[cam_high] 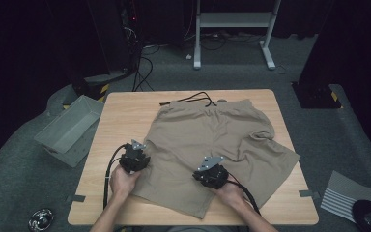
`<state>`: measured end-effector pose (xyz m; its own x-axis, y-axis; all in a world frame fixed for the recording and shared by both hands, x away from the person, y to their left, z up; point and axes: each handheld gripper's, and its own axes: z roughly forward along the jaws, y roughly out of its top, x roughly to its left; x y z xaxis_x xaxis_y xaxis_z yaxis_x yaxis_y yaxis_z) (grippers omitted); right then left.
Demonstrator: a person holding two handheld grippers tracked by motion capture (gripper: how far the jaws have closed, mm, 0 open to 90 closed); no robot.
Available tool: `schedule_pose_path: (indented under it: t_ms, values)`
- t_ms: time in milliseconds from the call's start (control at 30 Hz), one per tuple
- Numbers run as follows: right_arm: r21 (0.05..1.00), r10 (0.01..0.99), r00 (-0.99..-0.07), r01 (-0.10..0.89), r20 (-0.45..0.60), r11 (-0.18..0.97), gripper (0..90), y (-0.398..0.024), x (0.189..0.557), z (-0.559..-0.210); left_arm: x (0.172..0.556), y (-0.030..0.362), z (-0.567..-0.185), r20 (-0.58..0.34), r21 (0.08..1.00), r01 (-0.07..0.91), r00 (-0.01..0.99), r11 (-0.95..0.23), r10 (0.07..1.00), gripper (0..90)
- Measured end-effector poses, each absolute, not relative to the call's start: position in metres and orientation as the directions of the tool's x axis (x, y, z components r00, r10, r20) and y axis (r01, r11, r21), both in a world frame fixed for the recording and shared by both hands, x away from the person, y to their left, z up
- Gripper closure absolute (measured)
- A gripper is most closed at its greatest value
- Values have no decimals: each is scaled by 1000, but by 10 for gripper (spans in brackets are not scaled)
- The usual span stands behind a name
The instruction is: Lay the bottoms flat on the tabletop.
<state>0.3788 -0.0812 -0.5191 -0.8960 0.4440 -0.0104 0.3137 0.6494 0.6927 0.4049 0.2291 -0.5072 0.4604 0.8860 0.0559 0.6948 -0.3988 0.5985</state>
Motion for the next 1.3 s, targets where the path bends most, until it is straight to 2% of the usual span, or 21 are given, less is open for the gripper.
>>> schedule_pose_path:
  t_ms: [100, 233, 300, 333, 400, 467, 567, 700, 767, 900, 967, 1067, 1167, 1300]
  values:
    - [690, 401, -916, 279, -19, 668, 895, -76, 373, -519, 398, 233, -505, 87, 571, 694, 479, -438, 873, 836]
    - [686, 343, -939, 233, -26, 690, 878, -70, 362, -519, 388, 243, -503, 99, 562, 705, 461, -432, 882, 837]
    - [693, 351, -935, 226, -42, 685, 762, -71, 360, -517, 387, 245, -500, 75, 593, 698, 448, -401, 891, 744]
    - [703, 372, -927, 235, -45, 671, 713, -73, 362, -515, 387, 244, -498, 55, 616, 689, 446, -382, 893, 657]
    - [724, 420, -907, 266, -37, 636, 655, -79, 367, -512, 389, 239, -494, 25, 654, 662, 464, -365, 886, 550]
    - [732, 477, -879, 312, -20, 605, 607, -86, 375, -508, 394, 228, -493, 5, 666, 651, 485, -364, 875, 488]
    - [715, 509, -861, 343, -21, 610, 606, -90, 383, -511, 399, 214, -498, 12, 653, 649, 506, -390, 863, 481]
    - [703, 504, -863, 346, -22, 622, 680, -93, 381, -520, 397, 209, -510, 31, 633, 659, 503, -407, 864, 481]
    - [705, 496, -868, 343, -13, 621, 695, -94, 377, -521, 391, 216, -515, 5, 651, 657, 496, -379, 868, 467]
    - [709, 442, -897, 297, -22, 639, 652, -88, 364, -522, 382, 232, -515, 4, 650, 666, 479, -366, 878, 439]
    - [705, 426, -904, 277, -40, 653, 590, -85, 361, -521, 382, 235, -512, 13, 643, 675, 463, -362, 886, 434]
    - [717, 464, -884, 284, -63, 637, 558, -90, 364, -517, 387, 229, -504, -25, 682, 655, 467, -326, 884, 404]
    - [749, 545, -837, 332, -45, 573, 544, -112, 371, -508, 397, 208, -496, -43, 710, 621, 508, -331, 861, 376]
    - [768, 666, -744, 393, -59, 507, 521, -157, 381, -498, 412, 180, -501, -10, 704, 599, 546, -382, 838, 361]
